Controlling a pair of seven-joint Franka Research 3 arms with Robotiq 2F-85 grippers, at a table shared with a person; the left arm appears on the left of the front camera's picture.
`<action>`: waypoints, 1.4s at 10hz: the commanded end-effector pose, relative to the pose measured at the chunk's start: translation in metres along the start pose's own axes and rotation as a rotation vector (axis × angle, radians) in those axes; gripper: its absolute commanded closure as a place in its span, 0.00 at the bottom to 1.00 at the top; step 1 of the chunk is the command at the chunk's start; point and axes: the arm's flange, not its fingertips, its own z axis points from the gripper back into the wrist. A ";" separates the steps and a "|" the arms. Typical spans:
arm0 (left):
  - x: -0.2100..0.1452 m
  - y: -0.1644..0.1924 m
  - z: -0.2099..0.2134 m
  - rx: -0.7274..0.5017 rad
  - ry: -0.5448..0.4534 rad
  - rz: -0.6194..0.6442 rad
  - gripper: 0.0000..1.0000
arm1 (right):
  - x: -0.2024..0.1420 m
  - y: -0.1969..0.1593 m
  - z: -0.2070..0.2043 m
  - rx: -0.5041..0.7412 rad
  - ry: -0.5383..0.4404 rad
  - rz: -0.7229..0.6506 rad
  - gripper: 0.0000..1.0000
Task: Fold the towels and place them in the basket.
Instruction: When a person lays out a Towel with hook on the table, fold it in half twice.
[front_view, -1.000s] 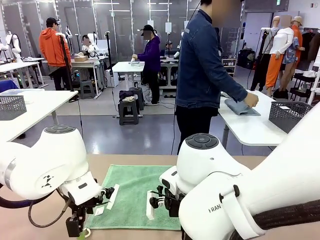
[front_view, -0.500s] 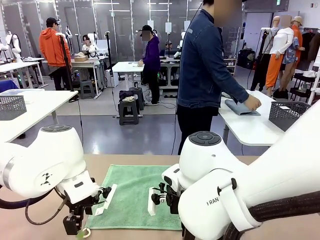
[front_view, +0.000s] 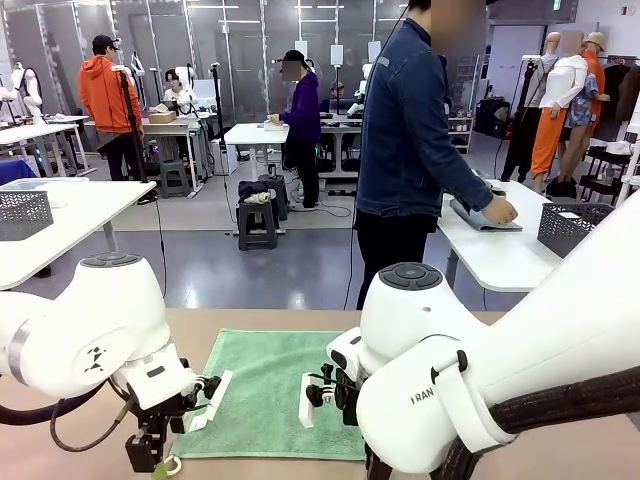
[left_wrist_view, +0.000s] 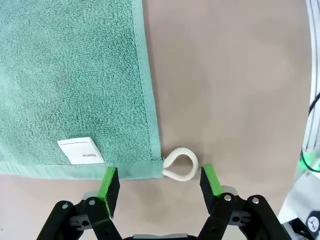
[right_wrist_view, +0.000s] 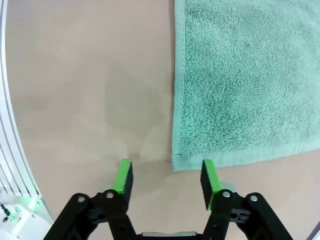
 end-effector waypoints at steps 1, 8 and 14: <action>-0.004 0.006 -0.006 0.017 -0.034 -0.023 0.18 | 0.000 -0.006 -0.001 0.005 -0.009 0.001 0.40; -0.004 0.015 -0.011 0.032 -0.028 -0.025 0.37 | -0.006 -0.010 -0.006 0.007 -0.013 0.001 0.40; 0.006 0.013 -0.003 -0.008 -0.006 -0.011 0.45 | -0.004 -0.015 -0.007 0.021 -0.002 -0.009 0.56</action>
